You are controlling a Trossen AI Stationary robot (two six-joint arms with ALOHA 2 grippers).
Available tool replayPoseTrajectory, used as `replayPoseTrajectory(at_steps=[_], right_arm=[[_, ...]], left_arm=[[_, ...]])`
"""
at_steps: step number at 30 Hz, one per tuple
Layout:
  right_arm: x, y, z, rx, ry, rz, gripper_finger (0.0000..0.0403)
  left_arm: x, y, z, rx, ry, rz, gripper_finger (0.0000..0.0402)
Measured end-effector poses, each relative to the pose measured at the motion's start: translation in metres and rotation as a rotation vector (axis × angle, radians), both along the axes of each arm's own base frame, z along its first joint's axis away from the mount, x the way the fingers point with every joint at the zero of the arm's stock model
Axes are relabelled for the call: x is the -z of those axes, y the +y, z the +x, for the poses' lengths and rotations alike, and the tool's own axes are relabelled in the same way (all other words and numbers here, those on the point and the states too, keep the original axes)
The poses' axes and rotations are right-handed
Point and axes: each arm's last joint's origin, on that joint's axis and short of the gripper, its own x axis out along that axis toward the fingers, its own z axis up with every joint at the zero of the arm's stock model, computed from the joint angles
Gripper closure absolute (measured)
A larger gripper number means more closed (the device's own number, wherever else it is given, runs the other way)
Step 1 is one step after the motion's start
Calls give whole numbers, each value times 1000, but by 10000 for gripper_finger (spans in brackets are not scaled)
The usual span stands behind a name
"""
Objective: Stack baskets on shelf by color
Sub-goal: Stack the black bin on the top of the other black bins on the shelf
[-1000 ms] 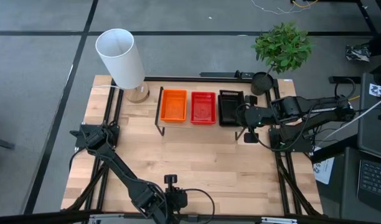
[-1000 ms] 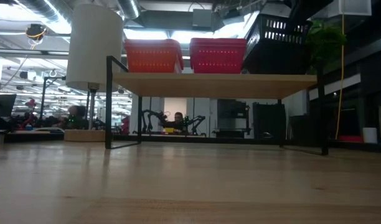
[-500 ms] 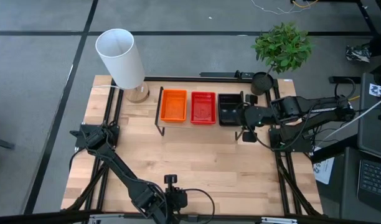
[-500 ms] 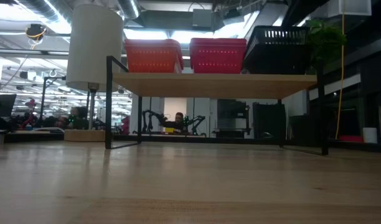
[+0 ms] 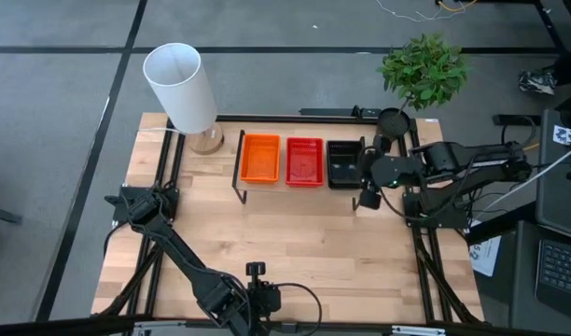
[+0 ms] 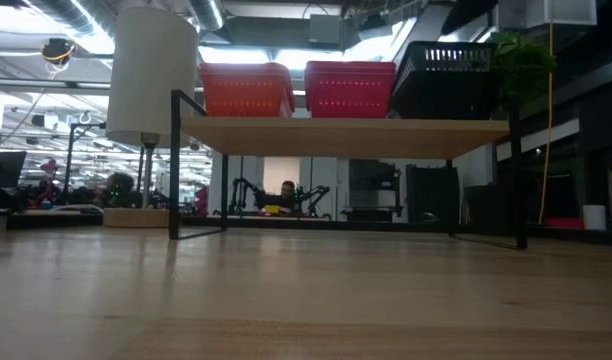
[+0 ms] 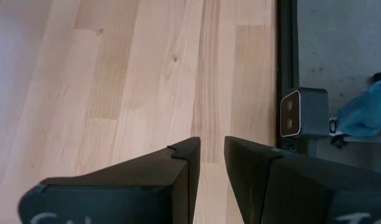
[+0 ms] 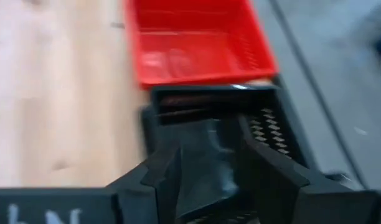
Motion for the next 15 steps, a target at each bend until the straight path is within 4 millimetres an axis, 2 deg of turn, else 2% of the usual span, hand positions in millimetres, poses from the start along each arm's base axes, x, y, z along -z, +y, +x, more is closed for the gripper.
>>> replayPoseTrajectory(at_steps=[6,15], right_arm=[[28,-3,14,211,29,-166,247],[59,0,36,232,128,-253,260]], left_arm=[[0,0,0,0,1,0,336],[0,0,0,3,1,2,336]])
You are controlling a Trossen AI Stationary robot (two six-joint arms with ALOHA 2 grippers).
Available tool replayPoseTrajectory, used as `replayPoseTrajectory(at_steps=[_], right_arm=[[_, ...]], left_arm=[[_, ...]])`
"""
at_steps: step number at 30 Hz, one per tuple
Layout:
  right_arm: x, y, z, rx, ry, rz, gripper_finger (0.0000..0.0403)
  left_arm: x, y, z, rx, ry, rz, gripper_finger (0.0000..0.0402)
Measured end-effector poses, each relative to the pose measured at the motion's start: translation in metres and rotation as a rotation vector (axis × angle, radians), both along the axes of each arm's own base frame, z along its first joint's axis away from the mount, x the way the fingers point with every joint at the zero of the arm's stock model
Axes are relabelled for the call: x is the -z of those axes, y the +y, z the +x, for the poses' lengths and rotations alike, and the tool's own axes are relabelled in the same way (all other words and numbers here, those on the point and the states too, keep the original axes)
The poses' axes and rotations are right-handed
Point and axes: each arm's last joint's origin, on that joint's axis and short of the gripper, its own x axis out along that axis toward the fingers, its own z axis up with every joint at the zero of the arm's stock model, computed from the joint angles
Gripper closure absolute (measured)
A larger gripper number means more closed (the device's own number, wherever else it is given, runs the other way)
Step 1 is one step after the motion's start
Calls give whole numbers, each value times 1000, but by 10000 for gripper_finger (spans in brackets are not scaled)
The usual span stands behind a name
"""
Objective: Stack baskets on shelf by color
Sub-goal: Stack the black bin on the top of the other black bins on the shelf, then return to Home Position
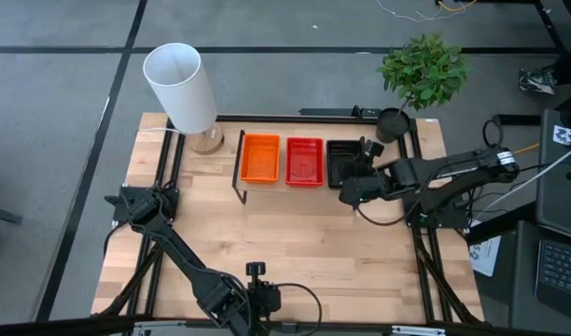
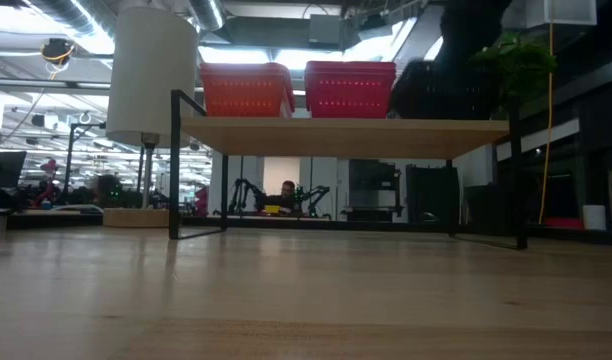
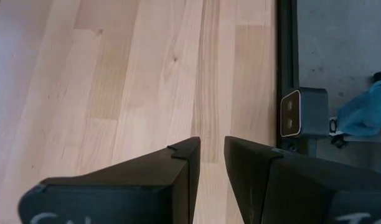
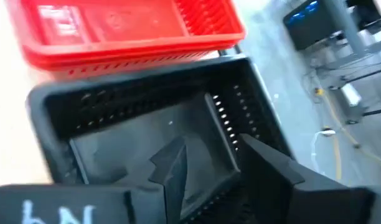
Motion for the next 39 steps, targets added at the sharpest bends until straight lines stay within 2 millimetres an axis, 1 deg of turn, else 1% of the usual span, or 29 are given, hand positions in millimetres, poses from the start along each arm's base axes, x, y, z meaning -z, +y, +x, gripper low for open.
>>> replayPoseTrajectory(at_steps=[2,4,7,9,10,12,14,15,17,20,23,26,29,33,36,39], right_arm=[[-1,0,1,7,-2,-22,261],[-8,0,2,11,-29,-25,261],[-27,2,1,-8,-82,18,261],[-43,5,-3,-23,-136,97,261],[-51,7,-6,-32,-159,157,261],[-63,13,-13,-55,-191,301,261],[-71,20,-20,-104,-206,412,261],[-73,24,-25,-131,-210,442,261],[-75,35,-37,-179,-218,485,262],[-69,54,-58,-202,-231,554,265],[-54,75,-80,-214,-281,594,266],[-34,100,-95,-259,-350,666,266],[-11,125,-105,-329,-442,692,266],[20,146,-119,-356,-602,689,267],[40,153,-130,-357,-692,689,267],[55,157,-136,-357,-746,714,267]], left_arm=[[0,0,0,0,0,0,336],[0,0,0,0,0,0,336],[0,0,0,0,-9,19,336],[-3,2,-1,0,-40,76,336],[-8,2,-5,20,-49,114,336],[-23,4,-17,41,-71,178,336],[-39,8,-38,40,-72,257,336],[-45,10,-50,28,-62,297,336],[-54,16,-69,5,-45,356,336],[-58,24,-89,-24,-27,401,336],[-54,33,-105,-30,-40,363,336],[-38,40,-118,-7,-94,288,343],[-21,53,-127,58,-147,189,354],[3,81,-137,145,-245,26,370],[24,110,-144,200,-349,-65,380],[43,142,-150,233,-470,-163,387]])
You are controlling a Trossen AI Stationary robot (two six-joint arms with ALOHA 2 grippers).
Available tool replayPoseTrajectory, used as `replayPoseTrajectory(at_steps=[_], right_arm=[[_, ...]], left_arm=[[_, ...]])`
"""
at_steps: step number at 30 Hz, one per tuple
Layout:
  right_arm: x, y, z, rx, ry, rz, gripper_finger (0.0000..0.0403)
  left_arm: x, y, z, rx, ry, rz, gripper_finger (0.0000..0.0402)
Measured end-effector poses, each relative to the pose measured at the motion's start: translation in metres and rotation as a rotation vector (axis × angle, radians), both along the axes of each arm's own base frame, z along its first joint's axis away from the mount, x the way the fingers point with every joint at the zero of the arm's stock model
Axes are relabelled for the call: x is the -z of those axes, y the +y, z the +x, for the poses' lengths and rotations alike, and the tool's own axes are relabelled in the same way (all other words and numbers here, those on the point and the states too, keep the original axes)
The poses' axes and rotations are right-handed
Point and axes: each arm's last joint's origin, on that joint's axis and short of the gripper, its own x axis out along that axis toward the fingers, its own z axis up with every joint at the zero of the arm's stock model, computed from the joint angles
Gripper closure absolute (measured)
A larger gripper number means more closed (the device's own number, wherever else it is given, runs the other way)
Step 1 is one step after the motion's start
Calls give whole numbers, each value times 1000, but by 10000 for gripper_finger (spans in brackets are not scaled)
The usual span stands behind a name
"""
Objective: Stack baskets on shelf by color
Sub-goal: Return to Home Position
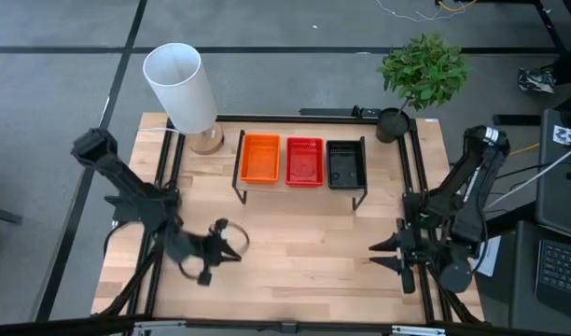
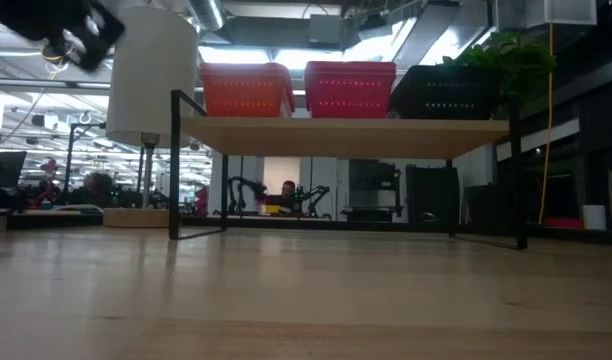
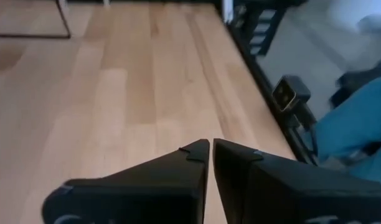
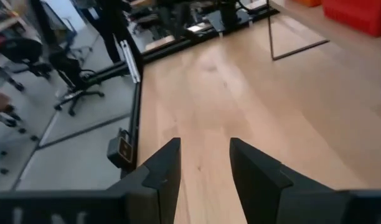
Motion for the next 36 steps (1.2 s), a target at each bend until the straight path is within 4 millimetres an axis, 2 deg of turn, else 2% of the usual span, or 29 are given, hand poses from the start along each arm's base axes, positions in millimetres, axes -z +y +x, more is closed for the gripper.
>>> replayPoseTrajectory(at_steps=[4,6,10,14,18,24,30,33,36], right_arm=[[14,1,-1,-5,-26,39,266],[16,1,-1,-5,-36,60,267],[17,2,-1,-12,-42,79,266],[16,4,-1,-53,-17,94,266],[16,4,-1,-58,-15,84,266],[23,0,3,18,-68,-69,266],[55,-19,18,44,24,-25,266],[60,-24,27,-33,-2,-34,266],[55,-28,32,-211,-98,-69,266]], left_arm=[[25,36,-11,61,-148,-56,394],[28,48,-15,101,-243,-54,399],[31,64,-20,158,-357,58,401],[42,86,-23,160,-345,91,401],[53,106,-27,164,-312,22,401],[64,120,-37,159,-285,-21,401],[64,123,-44,150,-240,-31,401],[62,123,-48,147,-246,-37,401],[57,125,-52,136,-275,-20,401]])
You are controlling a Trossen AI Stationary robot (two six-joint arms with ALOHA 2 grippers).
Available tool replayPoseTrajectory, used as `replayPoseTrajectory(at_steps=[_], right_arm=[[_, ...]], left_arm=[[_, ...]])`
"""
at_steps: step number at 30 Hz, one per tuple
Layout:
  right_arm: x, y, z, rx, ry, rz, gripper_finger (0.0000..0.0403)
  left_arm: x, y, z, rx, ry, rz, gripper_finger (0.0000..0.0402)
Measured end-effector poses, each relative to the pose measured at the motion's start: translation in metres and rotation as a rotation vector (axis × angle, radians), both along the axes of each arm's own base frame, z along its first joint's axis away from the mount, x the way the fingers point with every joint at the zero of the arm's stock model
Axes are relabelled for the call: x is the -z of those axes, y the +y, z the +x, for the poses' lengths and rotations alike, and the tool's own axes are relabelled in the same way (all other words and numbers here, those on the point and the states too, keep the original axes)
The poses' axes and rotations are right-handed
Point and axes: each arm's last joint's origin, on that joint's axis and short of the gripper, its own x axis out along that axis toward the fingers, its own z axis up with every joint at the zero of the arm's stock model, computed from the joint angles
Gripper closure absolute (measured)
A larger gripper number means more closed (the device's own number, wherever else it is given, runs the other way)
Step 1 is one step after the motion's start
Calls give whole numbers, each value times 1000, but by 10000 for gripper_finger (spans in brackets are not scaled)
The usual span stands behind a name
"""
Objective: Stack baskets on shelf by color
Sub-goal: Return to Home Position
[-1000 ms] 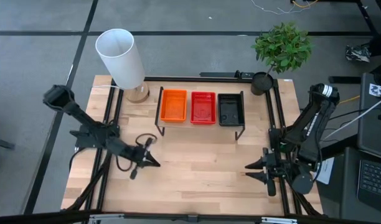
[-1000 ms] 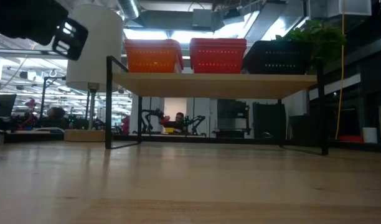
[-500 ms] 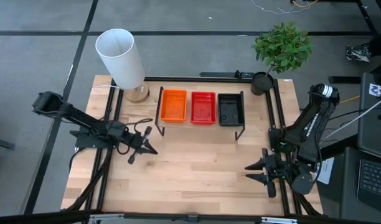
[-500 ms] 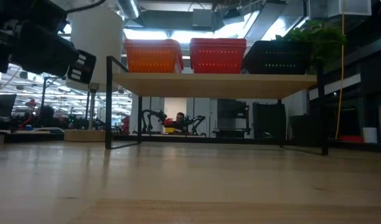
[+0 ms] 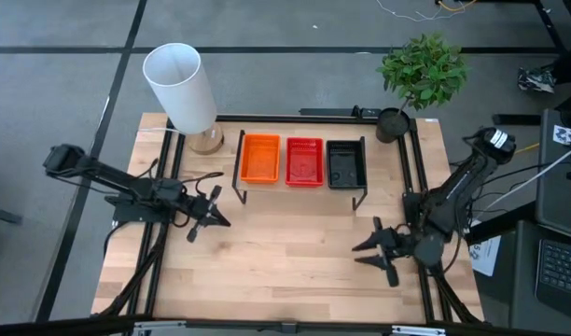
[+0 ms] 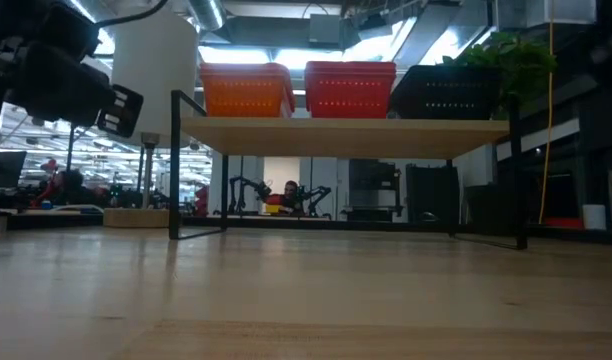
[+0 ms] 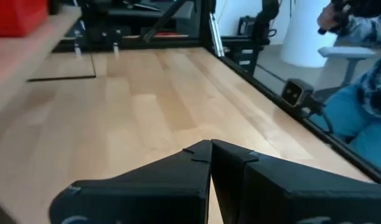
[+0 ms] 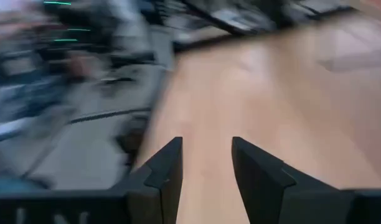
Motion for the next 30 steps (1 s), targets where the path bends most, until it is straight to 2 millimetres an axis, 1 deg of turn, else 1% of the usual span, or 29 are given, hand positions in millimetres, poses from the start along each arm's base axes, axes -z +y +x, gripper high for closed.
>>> replayPoseTrajectory(at_steps=[3,5,7,10,14,18,21,25,30], right_arm=[[-5,-11,-3,-221,-174,-23,266],[-3,-23,-9,-319,-305,-21,266],[6,-38,-15,-329,-363,-7,266],[18,-57,-21,-274,-387,-4,266],[21,-71,-26,-296,-456,-26,266],[24,-80,-25,-281,-425,-80,266],[33,-87,-25,-252,-324,-131,266],[39,-97,-29,-209,-240,-138,266],[36,-104,-37,-216,-263,-118,266]], left_arm=[[-1,2,-4,-42,1,20,401],[-1,3,-6,-68,0,20,401],[-2,4,-8,-81,3,3,401],[-5,4,-10,-85,-18,-13,401],[-9,5,-12,-85,-54,-22,401],[-9,5,-13,-88,-56,-27,401],[-7,6,-15,-102,-30,-40,401],[-6,6,-17,-106,-4,-57,401],[-8,7,-19,-106,-33,-64,401]])
